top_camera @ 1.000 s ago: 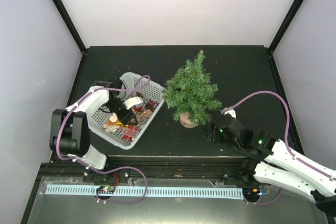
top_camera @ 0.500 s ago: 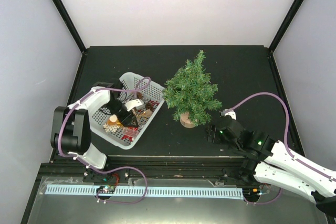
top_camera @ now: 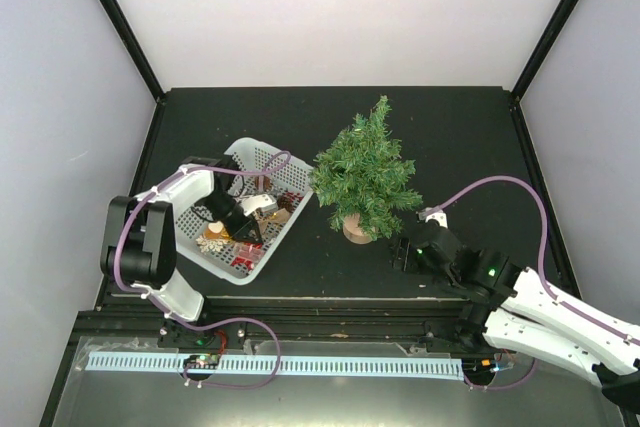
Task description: Decorate the small christmas tree
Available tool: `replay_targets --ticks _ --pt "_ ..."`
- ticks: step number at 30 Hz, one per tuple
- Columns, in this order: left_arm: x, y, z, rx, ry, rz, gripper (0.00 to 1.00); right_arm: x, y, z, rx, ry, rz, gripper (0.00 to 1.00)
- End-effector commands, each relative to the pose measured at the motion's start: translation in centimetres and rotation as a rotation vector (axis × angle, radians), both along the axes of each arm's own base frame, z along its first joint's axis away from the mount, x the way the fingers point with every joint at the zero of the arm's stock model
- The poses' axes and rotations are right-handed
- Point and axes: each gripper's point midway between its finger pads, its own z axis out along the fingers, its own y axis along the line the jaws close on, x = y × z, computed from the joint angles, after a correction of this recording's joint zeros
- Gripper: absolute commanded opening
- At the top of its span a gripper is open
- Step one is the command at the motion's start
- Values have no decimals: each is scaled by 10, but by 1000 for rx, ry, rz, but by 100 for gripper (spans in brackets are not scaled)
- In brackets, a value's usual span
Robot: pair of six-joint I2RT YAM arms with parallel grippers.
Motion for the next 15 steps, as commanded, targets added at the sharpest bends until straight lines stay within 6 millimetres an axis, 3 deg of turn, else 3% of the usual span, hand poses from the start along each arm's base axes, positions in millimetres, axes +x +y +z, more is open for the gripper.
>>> replay_targets --ticks 1,4,15 --pt "5 -1 25 -6 -53 -12 2 3 2 0 10 -19 1 74" --pt "13 -2 50 -8 -116 -2 1 2 1 0 23 -21 -1 74" --pt "38 10 174 55 -384 32 1 -1 0 9 62 -57 22 74"
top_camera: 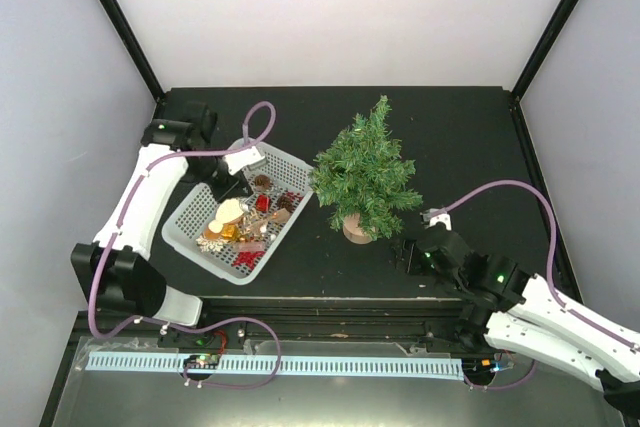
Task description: Decorate the small christmas tree
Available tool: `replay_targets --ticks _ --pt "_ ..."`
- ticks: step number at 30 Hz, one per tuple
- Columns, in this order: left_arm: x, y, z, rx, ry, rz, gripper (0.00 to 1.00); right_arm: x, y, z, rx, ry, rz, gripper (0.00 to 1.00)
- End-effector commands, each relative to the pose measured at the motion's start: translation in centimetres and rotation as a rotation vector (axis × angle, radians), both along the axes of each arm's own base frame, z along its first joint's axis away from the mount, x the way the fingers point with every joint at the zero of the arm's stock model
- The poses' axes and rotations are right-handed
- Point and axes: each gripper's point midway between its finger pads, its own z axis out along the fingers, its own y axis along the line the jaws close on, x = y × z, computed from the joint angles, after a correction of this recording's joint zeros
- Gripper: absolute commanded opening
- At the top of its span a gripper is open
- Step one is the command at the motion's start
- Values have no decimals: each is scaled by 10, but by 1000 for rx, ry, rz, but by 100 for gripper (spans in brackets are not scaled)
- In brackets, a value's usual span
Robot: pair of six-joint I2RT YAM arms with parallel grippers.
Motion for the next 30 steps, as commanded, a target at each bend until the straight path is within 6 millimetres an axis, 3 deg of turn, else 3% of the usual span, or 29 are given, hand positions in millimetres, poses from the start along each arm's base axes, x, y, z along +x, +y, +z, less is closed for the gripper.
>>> replay_targets --ticks 1,9,19,24,30 --pt "-7 9 55 44 -65 30 2 0 0 5 17 -28 13 73" --pt "6 14 158 25 -367 101 2 4 -4 46 50 -151 46 72" --pt "13 15 203 -14 -527 153 2 15 1 108 22 -316 106 71" --pt "12 16 243 -70 -690 197 1 12 5 173 74 -467 167 70" --pt "-6 20 294 -142 -888 239 2 12 28 228 33 -560 276 70"
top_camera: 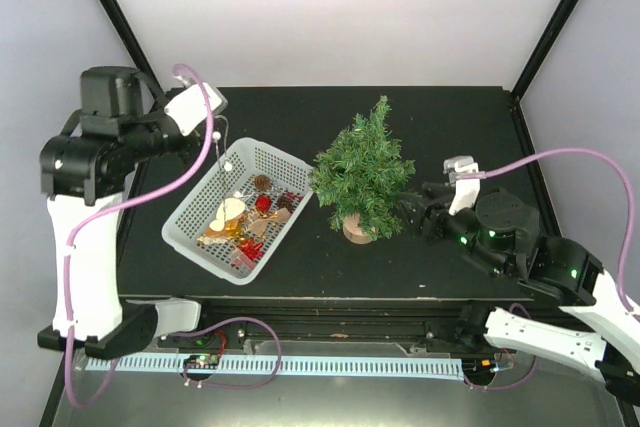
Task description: Decorate the small christmas tree
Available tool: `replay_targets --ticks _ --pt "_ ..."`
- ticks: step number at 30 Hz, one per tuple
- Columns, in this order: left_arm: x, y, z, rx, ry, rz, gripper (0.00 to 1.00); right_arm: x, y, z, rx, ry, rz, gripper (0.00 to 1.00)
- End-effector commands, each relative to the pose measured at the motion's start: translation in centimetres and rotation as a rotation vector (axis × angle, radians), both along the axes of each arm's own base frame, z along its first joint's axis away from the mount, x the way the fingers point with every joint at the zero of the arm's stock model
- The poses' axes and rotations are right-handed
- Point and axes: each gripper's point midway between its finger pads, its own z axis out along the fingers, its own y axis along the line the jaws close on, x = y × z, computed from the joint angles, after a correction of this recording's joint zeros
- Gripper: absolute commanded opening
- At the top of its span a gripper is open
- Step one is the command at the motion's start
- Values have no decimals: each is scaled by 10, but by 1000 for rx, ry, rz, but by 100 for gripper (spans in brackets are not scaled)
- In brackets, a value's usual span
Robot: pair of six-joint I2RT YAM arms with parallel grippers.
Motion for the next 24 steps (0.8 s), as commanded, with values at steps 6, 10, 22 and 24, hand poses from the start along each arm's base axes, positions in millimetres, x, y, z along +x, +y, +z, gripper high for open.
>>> replay_targets --ticks 6,10,22,24 --pt "-34 9 100 -117 -355 60 2 -3 54 81 -15 -173 181 70" --pt "-50 11 113 -113 -423 53 2 -15 89 96 -35 -206 278 71" --pt "-67 19 128 -120 -502 79 2 -31 182 65 -115 -140 439 74" --pt "-66 20 128 -125 -503 88 2 -31 193 51 -136 -123 451 74"
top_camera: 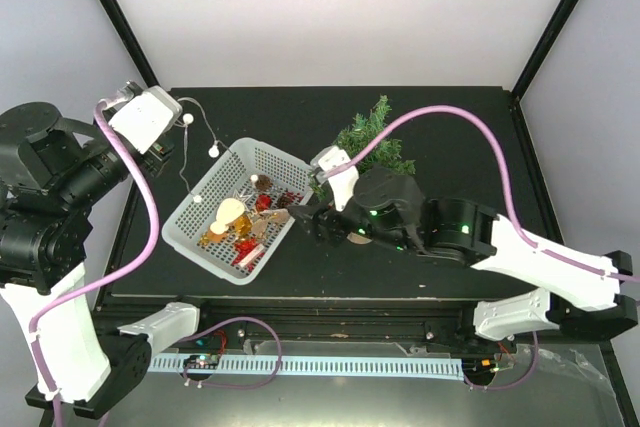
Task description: Decorate the small christmas tree
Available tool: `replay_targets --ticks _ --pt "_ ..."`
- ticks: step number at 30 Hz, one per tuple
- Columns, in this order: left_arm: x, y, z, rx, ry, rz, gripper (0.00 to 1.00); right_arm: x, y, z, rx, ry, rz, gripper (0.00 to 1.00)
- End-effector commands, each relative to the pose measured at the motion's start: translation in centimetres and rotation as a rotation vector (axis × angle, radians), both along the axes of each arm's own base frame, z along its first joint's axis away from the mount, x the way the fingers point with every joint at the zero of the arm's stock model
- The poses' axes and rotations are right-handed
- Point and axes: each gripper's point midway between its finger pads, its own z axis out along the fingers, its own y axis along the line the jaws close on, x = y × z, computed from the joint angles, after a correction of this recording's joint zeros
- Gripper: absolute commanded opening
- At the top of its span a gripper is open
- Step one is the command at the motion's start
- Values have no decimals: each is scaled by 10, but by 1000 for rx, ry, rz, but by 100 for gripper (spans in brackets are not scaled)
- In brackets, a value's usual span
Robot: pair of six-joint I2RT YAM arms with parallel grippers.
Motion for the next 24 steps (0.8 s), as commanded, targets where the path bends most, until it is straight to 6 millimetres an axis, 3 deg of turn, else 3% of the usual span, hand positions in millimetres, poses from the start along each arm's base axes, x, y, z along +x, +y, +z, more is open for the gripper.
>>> replay_targets --ticks 1,11,19,24 --pt "-1 4 13 -35 -48 28 2 -5 22 -16 -11 17 38 74" --pt "-7 0 16 -65 -52 4 2 6 72 -87 -140 71 9 78" --pt "-23 4 31 -69 -105 10 2 26 89 -118 -189 55 -83 92" --pt "-35 4 35 -80 -126 -1 2 33 94 -130 -194 30 -107 92"
